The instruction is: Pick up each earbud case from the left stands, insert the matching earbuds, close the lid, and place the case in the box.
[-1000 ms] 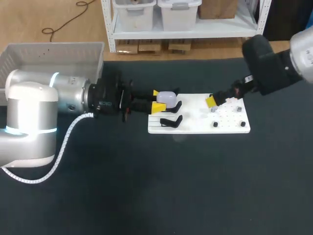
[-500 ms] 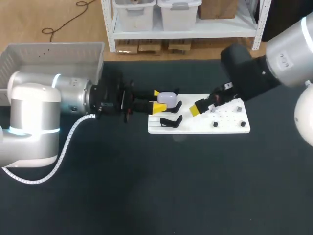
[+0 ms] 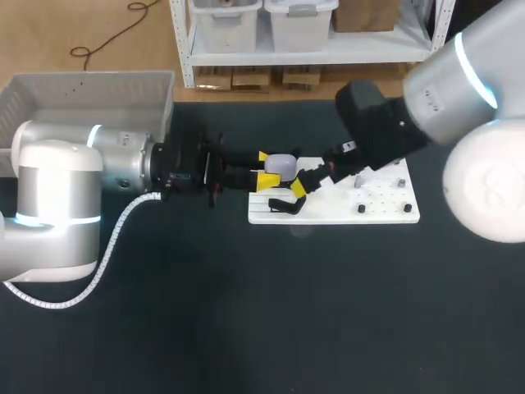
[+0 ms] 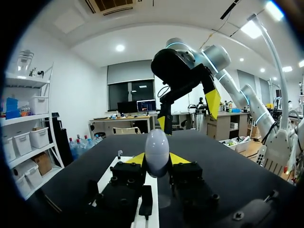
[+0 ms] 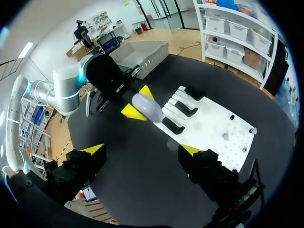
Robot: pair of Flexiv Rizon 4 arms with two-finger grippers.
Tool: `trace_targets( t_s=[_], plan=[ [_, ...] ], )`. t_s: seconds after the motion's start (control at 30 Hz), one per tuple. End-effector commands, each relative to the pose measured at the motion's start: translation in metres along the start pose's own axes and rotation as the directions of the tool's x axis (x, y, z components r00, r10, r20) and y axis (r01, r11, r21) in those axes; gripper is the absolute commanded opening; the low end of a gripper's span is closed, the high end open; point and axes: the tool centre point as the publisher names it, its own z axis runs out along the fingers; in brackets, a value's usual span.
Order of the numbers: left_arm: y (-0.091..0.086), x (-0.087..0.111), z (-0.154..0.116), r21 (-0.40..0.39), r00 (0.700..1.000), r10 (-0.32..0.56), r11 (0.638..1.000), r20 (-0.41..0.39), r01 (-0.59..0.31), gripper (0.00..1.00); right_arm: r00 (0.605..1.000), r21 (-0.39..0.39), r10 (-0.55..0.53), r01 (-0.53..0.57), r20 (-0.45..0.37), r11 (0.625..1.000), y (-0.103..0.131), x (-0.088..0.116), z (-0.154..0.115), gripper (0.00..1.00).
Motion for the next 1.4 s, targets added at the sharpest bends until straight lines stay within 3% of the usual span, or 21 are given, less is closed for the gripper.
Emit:
trace_targets(
  t_s=[0.03,0.5,1.4],
  plan=[
    [-0.001,0.0,0.0,-0.005,1.0,0.002,1.0,0.001,-0.002,0.0,1.0,-0.018,0.004,-0.005,-0.013,1.0,-0.004,-0.014,0.014,1.0],
    [-0.001,0.0,0.0,-0.005,1.0,0.002,1.0,0.001,-0.002,0.0,0.999,0.006,0.029,-0.029,-0.029,1.0,-0.018,-0.022,0.029,1.0],
    [-0.001,0.0,0.0,-0.005,1.0,0.002,1.0,0.001,-0.002,0.0,0.998,0.082,0.057,-0.056,-0.013,0.995,-0.039,-0.036,0.029,1.0]
  ],
)
